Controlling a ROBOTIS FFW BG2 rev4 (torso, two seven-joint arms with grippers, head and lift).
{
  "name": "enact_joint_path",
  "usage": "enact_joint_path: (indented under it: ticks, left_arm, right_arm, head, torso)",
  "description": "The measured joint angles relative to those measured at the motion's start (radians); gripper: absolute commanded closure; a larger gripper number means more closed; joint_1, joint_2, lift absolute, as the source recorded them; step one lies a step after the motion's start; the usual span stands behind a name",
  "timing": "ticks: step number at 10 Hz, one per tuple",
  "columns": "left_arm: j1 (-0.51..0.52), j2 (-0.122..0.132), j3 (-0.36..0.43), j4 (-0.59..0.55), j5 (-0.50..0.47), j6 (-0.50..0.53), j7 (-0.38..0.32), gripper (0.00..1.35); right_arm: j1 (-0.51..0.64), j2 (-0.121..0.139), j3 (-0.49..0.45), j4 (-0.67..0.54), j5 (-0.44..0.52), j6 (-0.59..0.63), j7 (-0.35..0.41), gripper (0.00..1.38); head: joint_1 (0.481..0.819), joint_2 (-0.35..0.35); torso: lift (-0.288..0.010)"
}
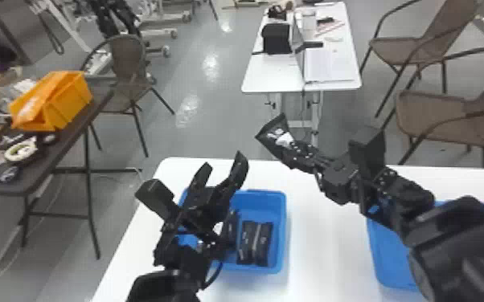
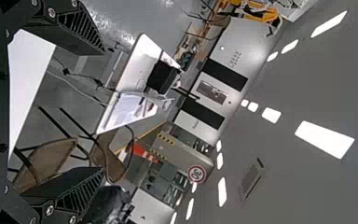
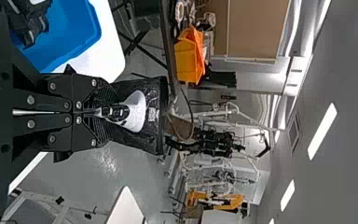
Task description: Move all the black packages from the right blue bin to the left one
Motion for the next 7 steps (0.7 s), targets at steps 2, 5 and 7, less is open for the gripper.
enact_joint_path:
  ticks: [2, 5, 7]
  left_arm:
    - [-0.008, 0.007, -0.016, -0.029, 0.036, -0.017, -0.001, 0.15]
    - [-0.019, 0.027, -0.061, -0.05, 0.066, -0.036, -0.001, 0.15]
    - [-0.028, 0.033, -0.075, -0.051, 0.078, -0.028, 0.001, 0.15]
  right_arm:
    - [-0.031, -0.013, 0.054, 0.025, -0.024, -0.014, 0.001, 1.26]
    - [-0.051, -0.012, 0.081, 0.044, -0.046, -0.029, 0.001, 1.26]
    - [-0.068, 0.0, 0.122, 0.064, -0.072, -0.041, 0.0, 1.26]
  head:
    - [0.695, 0.239]
    - [0.695, 0.231]
    - [0.695, 0.247]
  torso:
    - [0.0]
    - [0.0]
    - [0.0]
